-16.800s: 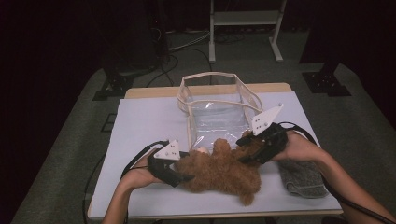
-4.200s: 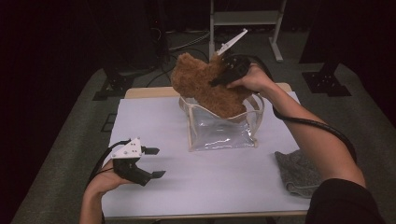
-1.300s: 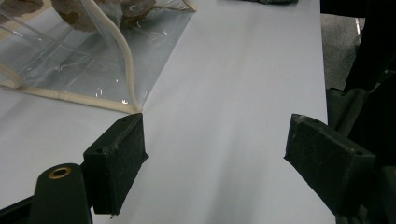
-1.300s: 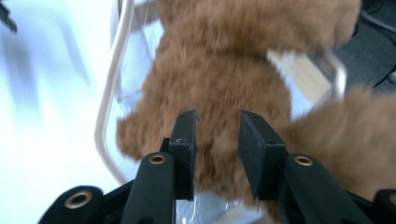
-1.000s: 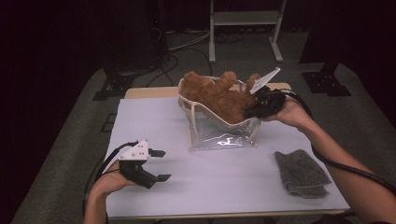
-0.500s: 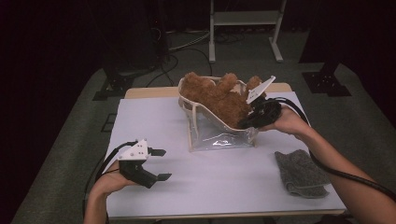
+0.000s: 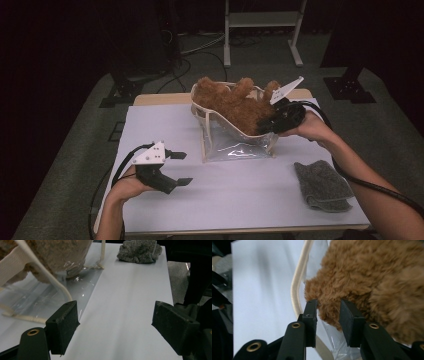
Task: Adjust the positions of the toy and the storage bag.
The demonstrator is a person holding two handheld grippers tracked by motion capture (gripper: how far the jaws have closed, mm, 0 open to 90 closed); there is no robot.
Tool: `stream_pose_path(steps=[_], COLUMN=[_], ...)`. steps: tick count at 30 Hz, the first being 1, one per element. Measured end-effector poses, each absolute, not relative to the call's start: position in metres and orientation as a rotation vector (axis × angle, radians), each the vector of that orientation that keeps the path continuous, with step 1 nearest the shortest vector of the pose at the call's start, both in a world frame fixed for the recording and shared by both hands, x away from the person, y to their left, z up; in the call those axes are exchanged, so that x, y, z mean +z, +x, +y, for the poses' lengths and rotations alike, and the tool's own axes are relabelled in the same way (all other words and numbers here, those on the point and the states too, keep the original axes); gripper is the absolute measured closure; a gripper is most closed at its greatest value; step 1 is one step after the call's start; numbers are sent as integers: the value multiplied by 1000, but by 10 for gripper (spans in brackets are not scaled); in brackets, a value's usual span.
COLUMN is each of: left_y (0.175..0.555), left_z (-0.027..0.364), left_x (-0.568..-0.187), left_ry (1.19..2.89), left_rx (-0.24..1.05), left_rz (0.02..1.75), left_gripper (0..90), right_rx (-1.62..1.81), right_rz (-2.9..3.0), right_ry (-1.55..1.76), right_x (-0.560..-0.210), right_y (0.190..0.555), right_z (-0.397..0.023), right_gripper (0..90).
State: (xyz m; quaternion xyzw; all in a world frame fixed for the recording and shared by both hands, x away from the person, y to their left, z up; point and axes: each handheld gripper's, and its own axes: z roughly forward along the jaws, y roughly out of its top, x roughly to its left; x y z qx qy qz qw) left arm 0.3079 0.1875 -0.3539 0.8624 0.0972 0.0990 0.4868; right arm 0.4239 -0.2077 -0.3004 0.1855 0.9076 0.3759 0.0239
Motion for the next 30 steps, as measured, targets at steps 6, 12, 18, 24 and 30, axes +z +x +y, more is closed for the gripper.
stream_pose_path(steps=[6,12,18,24,30], left_y=[321,323,322,322,321], left_z=[169,160,162,162,161], left_x=[-341,-338,-340,-339,-337], left_ry=[2085,2098,2105,2101,2102], left_rx=[223,215,209,211,218], left_rz=[200,169,177,174,170], left_gripper=[199,198,198,197,197], right_rx=[1242,1093,1010,1042,1120], right_rz=[2839,2875,2820,2799,2829], right_ry=[436,323,297,337,336], right_x=[-288,-298,-307,-302,-299], right_y=[415,404,401,399,391], right_z=[-200,-177,-164,-165,-167], right_gripper=[594,587,801,874,877])
